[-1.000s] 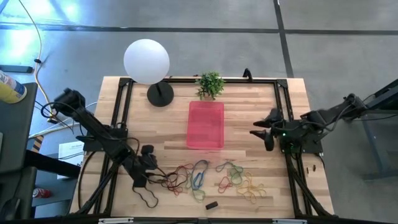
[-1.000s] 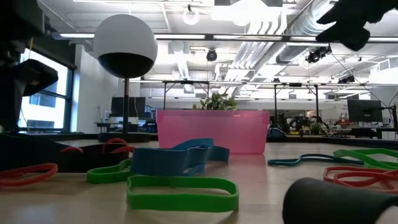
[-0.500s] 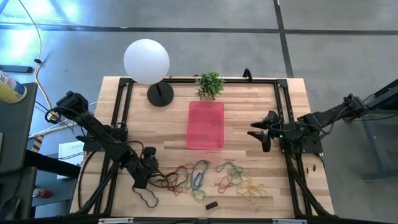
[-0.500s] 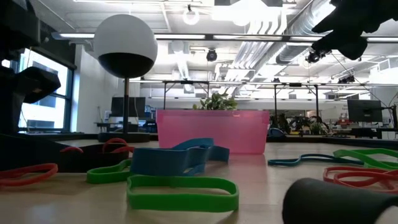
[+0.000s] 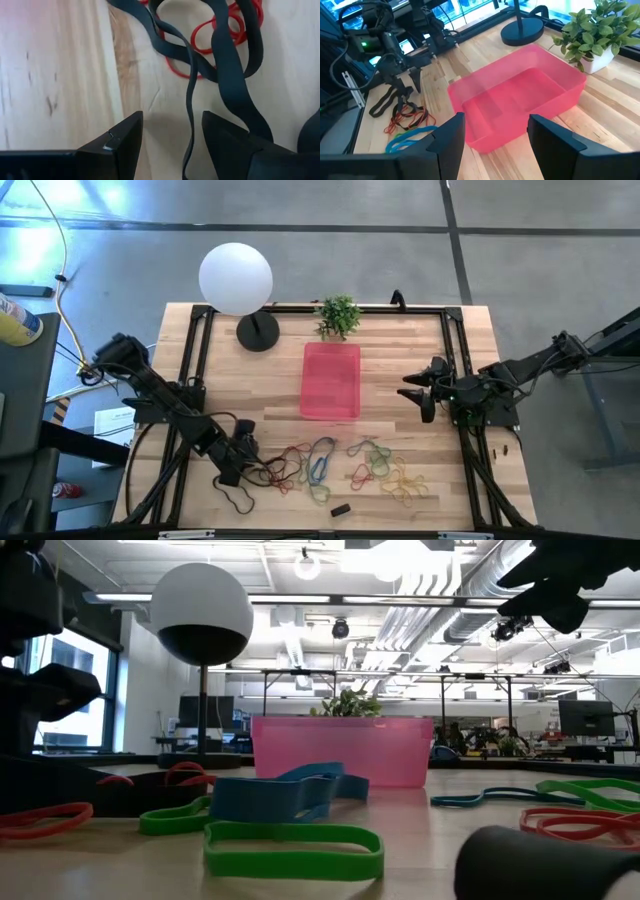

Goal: Pick and place rubber bands into bin
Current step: Put the black rubber band into the red bin

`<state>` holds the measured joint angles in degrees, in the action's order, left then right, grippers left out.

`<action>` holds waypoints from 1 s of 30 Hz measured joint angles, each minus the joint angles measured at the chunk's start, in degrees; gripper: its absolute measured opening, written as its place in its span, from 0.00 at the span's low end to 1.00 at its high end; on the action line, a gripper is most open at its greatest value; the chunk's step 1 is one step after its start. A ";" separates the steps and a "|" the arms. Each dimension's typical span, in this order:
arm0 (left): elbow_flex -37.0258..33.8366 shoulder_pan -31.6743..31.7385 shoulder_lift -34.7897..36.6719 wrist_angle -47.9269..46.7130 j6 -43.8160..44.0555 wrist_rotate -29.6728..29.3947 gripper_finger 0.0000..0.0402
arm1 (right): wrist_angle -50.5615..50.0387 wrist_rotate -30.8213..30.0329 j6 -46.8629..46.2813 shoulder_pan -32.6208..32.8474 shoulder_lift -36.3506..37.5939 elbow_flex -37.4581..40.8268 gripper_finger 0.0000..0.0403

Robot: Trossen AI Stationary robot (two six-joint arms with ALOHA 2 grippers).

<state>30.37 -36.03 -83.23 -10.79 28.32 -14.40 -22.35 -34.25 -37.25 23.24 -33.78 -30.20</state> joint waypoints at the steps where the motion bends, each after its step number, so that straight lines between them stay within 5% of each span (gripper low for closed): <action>1: 0.00 0.02 -0.42 0.57 0.00 0.03 0.48 | 0.00 -0.01 0.02 0.00 0.00 0.00 0.51; 6: 0.07 0.00 -1.17 0.89 0.33 -0.35 0.38 | -0.02 -0.01 0.04 0.00 0.00 0.00 0.51; 12: 0.04 0.02 -1.24 1.47 0.42 -0.38 0.04 | -0.33 -0.16 0.20 0.00 0.00 0.00 0.51; 23: 3.86 0.50 1.86 -0.33 -1.65 -5.17 0.02 | -1.84 -0.34 0.20 0.00 0.00 0.00 0.51; 30: 11.80 7.02 6.52 -9.09 -12.94 -9.72 0.00 | -2.16 -0.97 0.39 -0.01 -0.02 -0.02 0.51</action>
<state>42.17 -29.01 -76.71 -19.88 15.37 -24.12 -24.51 -35.22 -36.86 23.23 -33.80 -30.22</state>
